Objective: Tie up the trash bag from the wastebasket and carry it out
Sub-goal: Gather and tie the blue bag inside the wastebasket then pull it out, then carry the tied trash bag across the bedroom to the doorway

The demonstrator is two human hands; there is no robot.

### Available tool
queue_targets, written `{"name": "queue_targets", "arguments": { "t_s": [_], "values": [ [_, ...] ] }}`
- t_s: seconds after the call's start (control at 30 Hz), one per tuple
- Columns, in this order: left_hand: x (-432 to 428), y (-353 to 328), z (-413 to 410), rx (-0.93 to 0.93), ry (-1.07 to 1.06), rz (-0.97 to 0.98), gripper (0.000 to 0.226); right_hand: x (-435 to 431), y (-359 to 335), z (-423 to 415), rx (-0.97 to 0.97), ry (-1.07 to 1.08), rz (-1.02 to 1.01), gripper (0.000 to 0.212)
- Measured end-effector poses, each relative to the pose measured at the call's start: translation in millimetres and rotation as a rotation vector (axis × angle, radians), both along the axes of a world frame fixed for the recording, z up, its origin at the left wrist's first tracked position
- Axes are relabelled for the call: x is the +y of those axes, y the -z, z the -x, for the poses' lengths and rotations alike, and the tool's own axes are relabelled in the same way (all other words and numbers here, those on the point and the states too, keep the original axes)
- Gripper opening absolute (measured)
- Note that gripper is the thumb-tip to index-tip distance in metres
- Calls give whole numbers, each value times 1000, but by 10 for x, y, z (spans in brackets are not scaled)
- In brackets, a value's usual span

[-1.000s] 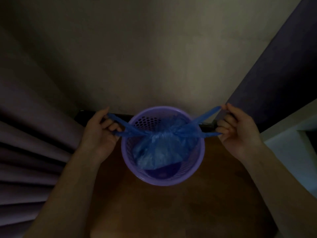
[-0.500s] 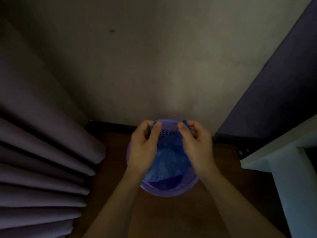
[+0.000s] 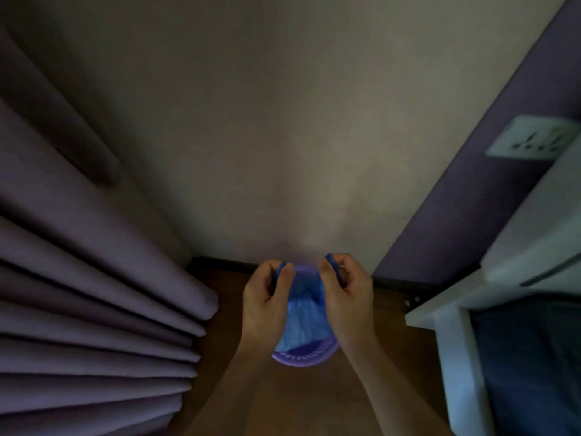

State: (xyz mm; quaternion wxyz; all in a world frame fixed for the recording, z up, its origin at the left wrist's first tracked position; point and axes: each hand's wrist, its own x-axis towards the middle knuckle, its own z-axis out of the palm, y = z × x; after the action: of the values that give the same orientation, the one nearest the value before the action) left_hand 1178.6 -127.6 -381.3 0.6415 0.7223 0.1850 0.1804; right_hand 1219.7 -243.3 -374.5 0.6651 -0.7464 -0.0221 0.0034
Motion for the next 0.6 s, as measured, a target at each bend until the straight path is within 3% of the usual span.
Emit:
{"name": "queue_targets", "arguments": {
  "t_s": [0.37,0.6],
  "values": [
    [59,-3065,489,53,-87,11,37,82,-3081,464,-51,-40,26,24],
    [162,-4311,921,32,-101,-40,30,137,-4256,898,-53,-33,86,19]
  ]
}}
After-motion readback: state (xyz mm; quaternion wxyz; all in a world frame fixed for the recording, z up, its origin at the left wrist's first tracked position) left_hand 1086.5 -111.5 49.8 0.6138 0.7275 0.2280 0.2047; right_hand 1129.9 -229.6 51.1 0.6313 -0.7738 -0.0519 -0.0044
